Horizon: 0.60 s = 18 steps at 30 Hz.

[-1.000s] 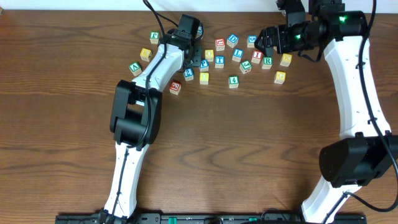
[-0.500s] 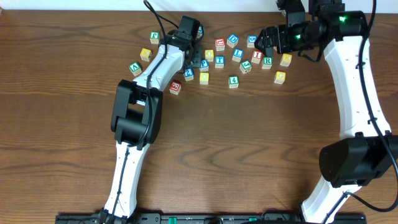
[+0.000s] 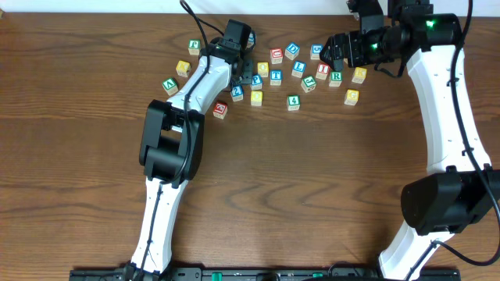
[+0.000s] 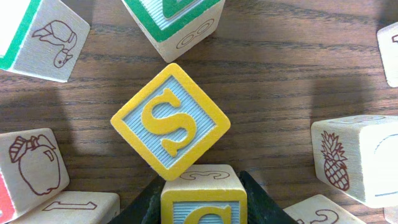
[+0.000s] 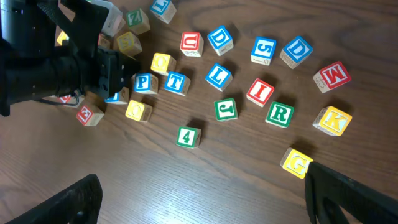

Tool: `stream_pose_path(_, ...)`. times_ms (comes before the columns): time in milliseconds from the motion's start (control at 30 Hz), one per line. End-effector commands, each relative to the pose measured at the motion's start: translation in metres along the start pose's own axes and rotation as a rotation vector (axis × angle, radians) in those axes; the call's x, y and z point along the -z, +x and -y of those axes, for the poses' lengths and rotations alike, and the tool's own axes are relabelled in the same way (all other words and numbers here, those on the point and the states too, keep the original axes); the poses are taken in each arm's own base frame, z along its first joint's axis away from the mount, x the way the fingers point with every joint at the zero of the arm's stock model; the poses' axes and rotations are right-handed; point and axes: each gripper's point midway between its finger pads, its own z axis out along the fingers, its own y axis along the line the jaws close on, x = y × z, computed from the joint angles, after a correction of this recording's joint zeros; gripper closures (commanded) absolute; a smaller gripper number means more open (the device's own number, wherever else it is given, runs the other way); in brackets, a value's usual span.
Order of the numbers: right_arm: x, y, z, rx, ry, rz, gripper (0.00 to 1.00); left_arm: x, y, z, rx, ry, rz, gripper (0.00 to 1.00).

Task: Spell out CORL
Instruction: 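Close the left gripper on the yellow C block and lift it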

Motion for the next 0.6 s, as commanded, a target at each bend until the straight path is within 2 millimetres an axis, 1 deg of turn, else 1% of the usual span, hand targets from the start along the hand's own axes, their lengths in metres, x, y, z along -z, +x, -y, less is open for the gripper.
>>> stream_pose_path(0, 0.004, -0.006, -0.002, 0.009, -0.007, 0.017, 0.01, 0.021, -0.014, -0.001, 0.013, 0.0, 0.039, 0.7)
stream_pose_path(100, 0.004, -0.006, -0.002, 0.009, -0.007, 0.017, 0.01, 0.049, -0.03, 0.003, 0.015, 0.013, 0.088, 0.71)
stream_pose_path(133, 0.004, -0.006, -0.002, 0.009, -0.007, 0.017, 0.01, 0.066, -0.038, 0.004, 0.016, 0.02, 0.113, 0.72)
stream_pose_path(200, 0.004, -0.006, -0.002, 0.009, -0.007, 0.017, 0.01, 0.109, -0.052, 0.006, 0.018, 0.034, 0.163, 0.72)
stream_pose_path(233, 0.004, -0.006, -0.002, 0.01, -0.007, 0.018, 0.01, 0.124, -0.055, 0.007, 0.019, 0.037, 0.177, 0.73)
stream_pose_path(267, 0.004, -0.006, -0.002, 0.01, -0.007, 0.017, 0.01, 0.143, -0.058, 0.007, 0.019, 0.042, 0.192, 0.73)
stream_pose_path(300, 0.004, -0.006, -0.002, 0.009, -0.007, 0.017, 0.01, 0.157, -0.059, 0.007, 0.02, 0.044, 0.201, 0.72)
stream_pose_path(333, 0.004, -0.006, -0.002, 0.009, -0.007, 0.017, 0.01, 0.167, -0.059, 0.006, 0.02, 0.046, 0.207, 0.72)
stream_pose_path(367, 0.004, -0.006, -0.002, 0.009, -0.007, 0.017, 0.01, 0.183, -0.058, 0.005, 0.02, 0.047, 0.211, 0.73)
stream_pose_path(433, 0.004, -0.006, -0.002, 0.009, -0.007, 0.017, 0.01, 0.208, -0.053, 0.003, 0.02, 0.046, 0.209, 0.72)
stream_pose_path(500, 0.004, -0.006, -0.002, 0.009, -0.007, 0.017, 0.01, 0.232, -0.042, -0.001, 0.02, 0.041, 0.189, 0.73)
stream_pose_path(567, 0.004, -0.006, -0.002, 0.009, -0.007, 0.017, 0.01, 0.254, -0.025, -0.006, 0.046, 0.031, 0.144, 0.73)
